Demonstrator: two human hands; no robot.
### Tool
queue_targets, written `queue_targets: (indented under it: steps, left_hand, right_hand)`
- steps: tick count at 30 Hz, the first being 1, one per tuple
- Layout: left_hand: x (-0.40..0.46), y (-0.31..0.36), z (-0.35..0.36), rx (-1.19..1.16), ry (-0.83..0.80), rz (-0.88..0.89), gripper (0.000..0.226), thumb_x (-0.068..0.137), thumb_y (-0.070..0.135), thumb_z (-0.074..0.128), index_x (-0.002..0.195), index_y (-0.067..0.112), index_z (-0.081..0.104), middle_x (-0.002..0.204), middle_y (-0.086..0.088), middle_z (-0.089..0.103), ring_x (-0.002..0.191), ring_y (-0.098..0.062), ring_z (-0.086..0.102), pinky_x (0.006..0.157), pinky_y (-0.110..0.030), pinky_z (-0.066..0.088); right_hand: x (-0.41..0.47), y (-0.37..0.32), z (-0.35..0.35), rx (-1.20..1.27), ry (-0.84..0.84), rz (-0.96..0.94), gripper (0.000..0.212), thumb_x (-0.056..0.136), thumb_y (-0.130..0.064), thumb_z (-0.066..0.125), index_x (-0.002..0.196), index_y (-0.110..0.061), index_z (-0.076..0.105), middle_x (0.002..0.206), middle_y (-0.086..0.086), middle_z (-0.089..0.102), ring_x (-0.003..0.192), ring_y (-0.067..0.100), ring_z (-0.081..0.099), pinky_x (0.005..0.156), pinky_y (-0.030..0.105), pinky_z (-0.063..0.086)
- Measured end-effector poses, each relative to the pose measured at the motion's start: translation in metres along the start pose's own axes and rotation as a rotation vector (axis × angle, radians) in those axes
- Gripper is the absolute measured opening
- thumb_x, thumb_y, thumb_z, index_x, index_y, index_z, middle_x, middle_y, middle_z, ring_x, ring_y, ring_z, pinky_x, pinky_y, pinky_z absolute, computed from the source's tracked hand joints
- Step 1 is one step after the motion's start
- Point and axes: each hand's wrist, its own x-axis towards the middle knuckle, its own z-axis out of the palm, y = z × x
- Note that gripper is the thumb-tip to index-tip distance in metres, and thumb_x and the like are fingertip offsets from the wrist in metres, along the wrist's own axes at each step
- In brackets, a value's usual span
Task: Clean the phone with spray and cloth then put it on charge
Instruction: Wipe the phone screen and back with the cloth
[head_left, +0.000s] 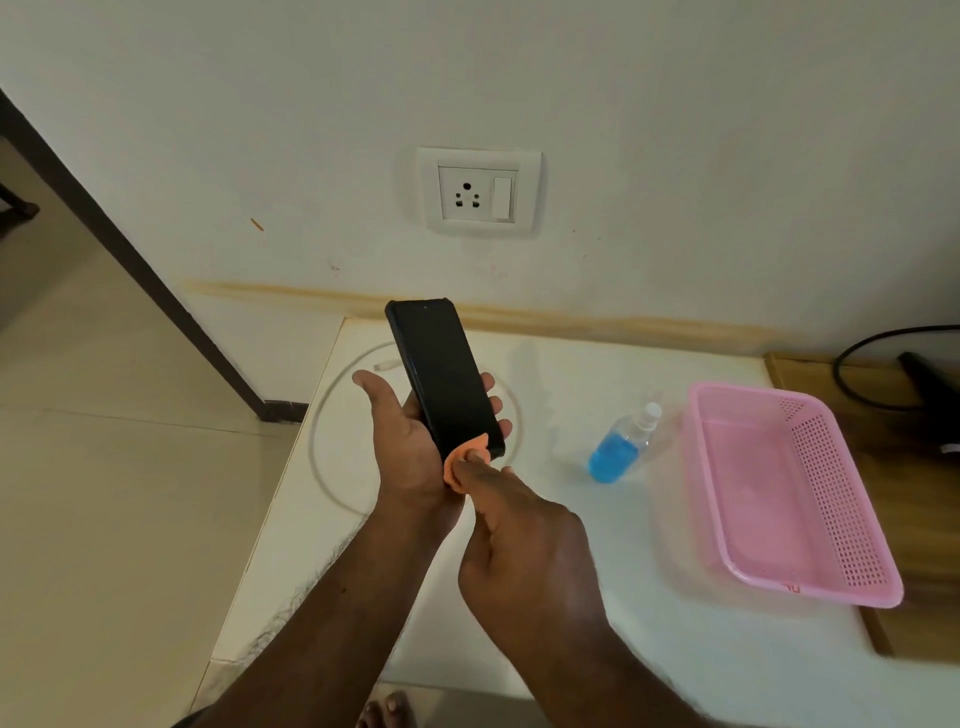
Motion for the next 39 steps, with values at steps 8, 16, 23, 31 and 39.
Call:
queue_targets:
  steps: [8, 16, 23, 31, 39]
  left_hand:
    - [-0.003, 0.005, 0.003, 0.128, -0.088, -0.118, 0.098, 0.08, 0.089, 0.015, 0.119, 0.019, 0.073, 0.12, -0.023, 0.069, 0.104, -0.041, 0.067, 0.092, -0.054, 0.053]
    - [-0.013, -0.011, 0.014, 0.19, -0.201, -0.174, 0.073, 0.094, 0.072, 0.018, 0.127, 0.03, 0.068, 0.131, -0.01, 0.067, 0.123, -0.029, 0.062, 0.098, -0.049, 0.052]
    - [-0.008, -0.003, 0.011, 0.097, -0.093, -0.14, 0.08, 0.089, 0.074, 0.032, 0.136, 0.014, 0.058, 0.123, -0.023, 0.066, 0.107, -0.037, 0.064, 0.101, -0.056, 0.047]
    - [-0.008, 0.005, 0.007, 0.166, -0.159, -0.105, 0.074, 0.092, 0.071, 0.029, 0.133, 0.018, 0.061, 0.119, -0.022, 0.067, 0.104, -0.034, 0.065, 0.091, -0.052, 0.05]
    - [-0.019, -0.009, 0.018, 0.402, -0.157, -0.202, 0.072, 0.082, 0.07, 0.031, 0.117, 0.021, 0.071, 0.112, -0.014, 0.074, 0.096, -0.03, 0.069, 0.081, -0.041, 0.06]
  right_hand:
    - [0.026, 0.026, -0.058, 0.684, 0.388, 0.098, 0.033, 0.096, -0.019, 0.061, 0.098, -0.051, 0.07, 0.096, -0.041, 0.066, 0.095, -0.016, 0.06, 0.079, -0.004, 0.04]
    - [0.04, 0.022, -0.045, 0.318, 0.429, -0.024, 0.04, 0.096, -0.016, 0.053, 0.129, -0.037, 0.059, 0.118, -0.025, 0.065, 0.104, -0.003, 0.064, 0.087, 0.003, 0.044]
    - [0.01, 0.0, -0.016, 0.041, 0.332, -0.172, 0.061, 0.067, -0.007, 0.088, 0.124, -0.015, 0.069, 0.121, -0.001, 0.07, 0.098, 0.016, 0.072, 0.076, 0.036, 0.06]
    - [0.016, 0.003, -0.03, 0.61, 0.343, -0.037, 0.041, 0.095, -0.007, 0.061, 0.121, -0.038, 0.068, 0.111, -0.03, 0.068, 0.105, -0.011, 0.061, 0.091, 0.007, 0.045]
    - [0.056, 0.037, -0.073, 0.664, 0.659, 0.099, 0.028, 0.098, -0.019, 0.059, 0.118, -0.036, 0.07, 0.09, -0.052, 0.057, 0.098, -0.023, 0.056, 0.079, -0.007, 0.035]
